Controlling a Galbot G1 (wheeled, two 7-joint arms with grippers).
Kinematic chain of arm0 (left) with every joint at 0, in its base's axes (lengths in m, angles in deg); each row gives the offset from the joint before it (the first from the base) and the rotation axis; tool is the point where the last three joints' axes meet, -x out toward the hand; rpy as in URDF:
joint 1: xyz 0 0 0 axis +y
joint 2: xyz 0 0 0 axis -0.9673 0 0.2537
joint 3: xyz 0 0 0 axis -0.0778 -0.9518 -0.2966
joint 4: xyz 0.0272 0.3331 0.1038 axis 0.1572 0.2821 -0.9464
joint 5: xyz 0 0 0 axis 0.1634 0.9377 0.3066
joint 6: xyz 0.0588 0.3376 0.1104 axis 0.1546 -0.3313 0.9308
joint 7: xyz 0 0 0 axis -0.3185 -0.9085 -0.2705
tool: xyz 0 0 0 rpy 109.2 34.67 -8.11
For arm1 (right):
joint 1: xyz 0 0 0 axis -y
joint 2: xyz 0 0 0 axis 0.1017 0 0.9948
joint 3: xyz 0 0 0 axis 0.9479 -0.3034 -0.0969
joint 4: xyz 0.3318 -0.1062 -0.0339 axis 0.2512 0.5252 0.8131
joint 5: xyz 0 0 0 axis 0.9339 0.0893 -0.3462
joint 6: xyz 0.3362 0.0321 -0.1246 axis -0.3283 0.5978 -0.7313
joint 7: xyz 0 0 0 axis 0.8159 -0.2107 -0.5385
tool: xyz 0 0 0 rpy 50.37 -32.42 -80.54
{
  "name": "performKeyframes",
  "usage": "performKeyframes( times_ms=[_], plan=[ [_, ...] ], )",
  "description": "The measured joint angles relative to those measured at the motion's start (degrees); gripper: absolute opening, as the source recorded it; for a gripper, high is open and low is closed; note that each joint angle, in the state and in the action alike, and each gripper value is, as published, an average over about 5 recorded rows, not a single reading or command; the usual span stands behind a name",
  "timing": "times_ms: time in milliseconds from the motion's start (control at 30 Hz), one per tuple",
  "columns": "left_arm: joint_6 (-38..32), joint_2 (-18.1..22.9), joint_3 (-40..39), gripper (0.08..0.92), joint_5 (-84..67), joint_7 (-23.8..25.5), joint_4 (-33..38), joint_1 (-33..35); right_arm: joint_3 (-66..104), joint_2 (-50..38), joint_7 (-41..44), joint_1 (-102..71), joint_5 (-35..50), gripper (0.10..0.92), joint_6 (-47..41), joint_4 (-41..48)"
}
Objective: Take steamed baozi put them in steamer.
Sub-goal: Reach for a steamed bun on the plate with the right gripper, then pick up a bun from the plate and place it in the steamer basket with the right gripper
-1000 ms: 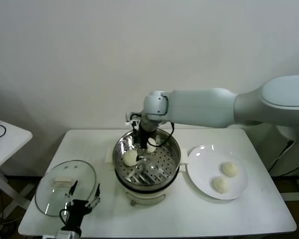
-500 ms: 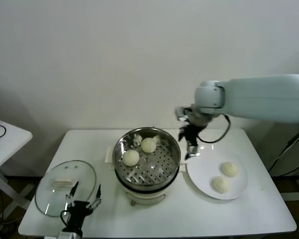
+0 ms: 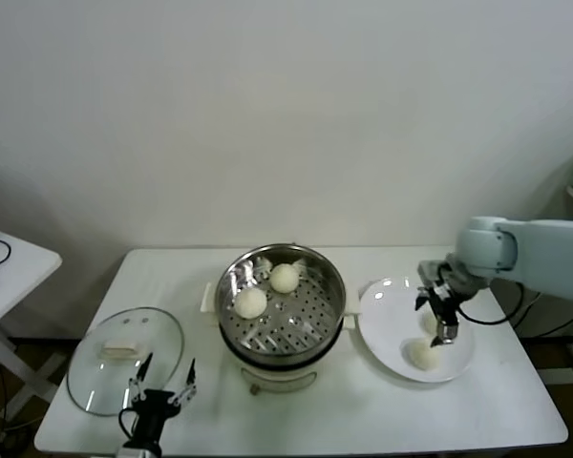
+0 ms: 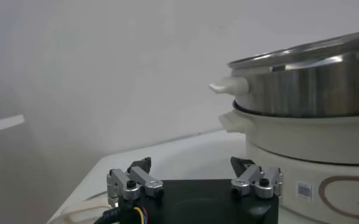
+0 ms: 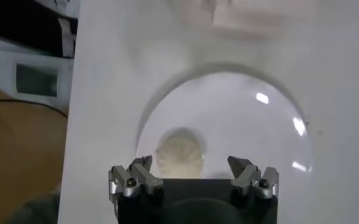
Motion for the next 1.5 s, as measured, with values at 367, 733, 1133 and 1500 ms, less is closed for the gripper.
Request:
performKeyframes(
  times_ms=[367, 733, 1133, 1500],
  plan=[
    [-0.1, 0.7, 0.4, 0.823, 0.8, -0.2, -0.7, 0.3, 9.0, -1.1, 0.0, -13.4, -6.7, 0.823, 1.8, 6.9],
    [-0.1, 0.7, 0.8, 0.823, 0.8, -0.4, -0.9, 0.3, 15.0, 0.7, -0.3, -20.5, -8.7, 0.813, 1.9, 10.8],
    [0.0, 0.6, 0.6, 0.823, 0.8, -0.4, -0.8, 0.2, 16.2, 0.9, 0.5, -21.3, -9.1, 0.619, 2.4, 11.2],
    [0.0, 0.4, 0.5, 0.823, 1.0, -0.4, -0.3, 0.6, 7.8, 3.7, 4.5, -5.2, -5.4, 0.624, 7.7, 6.6]
  ],
)
